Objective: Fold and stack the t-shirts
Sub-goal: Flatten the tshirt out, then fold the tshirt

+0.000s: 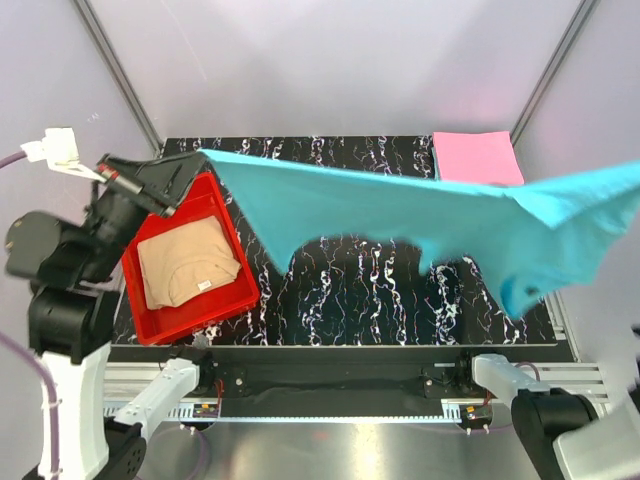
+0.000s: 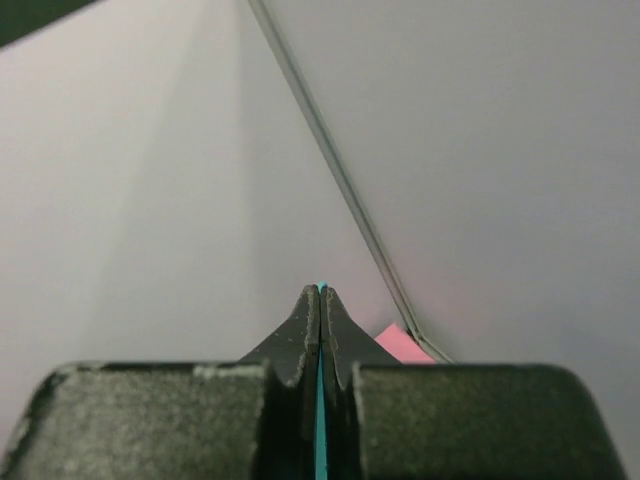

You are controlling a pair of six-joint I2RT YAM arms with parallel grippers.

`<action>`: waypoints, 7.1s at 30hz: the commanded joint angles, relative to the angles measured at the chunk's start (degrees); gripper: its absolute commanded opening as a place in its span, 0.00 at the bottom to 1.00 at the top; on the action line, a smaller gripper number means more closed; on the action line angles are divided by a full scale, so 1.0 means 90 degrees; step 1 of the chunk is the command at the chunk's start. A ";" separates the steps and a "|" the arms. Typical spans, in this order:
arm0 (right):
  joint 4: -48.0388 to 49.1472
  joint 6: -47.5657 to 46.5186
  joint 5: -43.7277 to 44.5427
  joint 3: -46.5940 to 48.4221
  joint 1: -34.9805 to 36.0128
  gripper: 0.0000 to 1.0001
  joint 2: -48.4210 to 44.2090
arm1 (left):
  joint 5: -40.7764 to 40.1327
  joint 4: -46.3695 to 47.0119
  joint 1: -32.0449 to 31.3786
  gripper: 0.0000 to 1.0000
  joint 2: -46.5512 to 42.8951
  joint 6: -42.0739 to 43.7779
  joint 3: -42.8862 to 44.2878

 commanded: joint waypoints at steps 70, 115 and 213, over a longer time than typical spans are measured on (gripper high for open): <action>0.3680 0.0908 -0.1097 -0.2343 0.0322 0.00 0.6448 | 0.0136 0.0041 0.1303 0.00 0.9155 0.2058 0.2834; 0.2643 0.2569 -0.1663 -0.7988 -0.0528 0.00 0.3087 | -0.1006 -0.2459 0.0668 0.00 0.8120 0.3377 0.1126; 0.3954 -0.1160 -0.3695 -0.5998 -0.1251 0.34 0.5557 | -0.0830 -0.2128 -0.0220 0.52 0.8891 0.2166 0.2728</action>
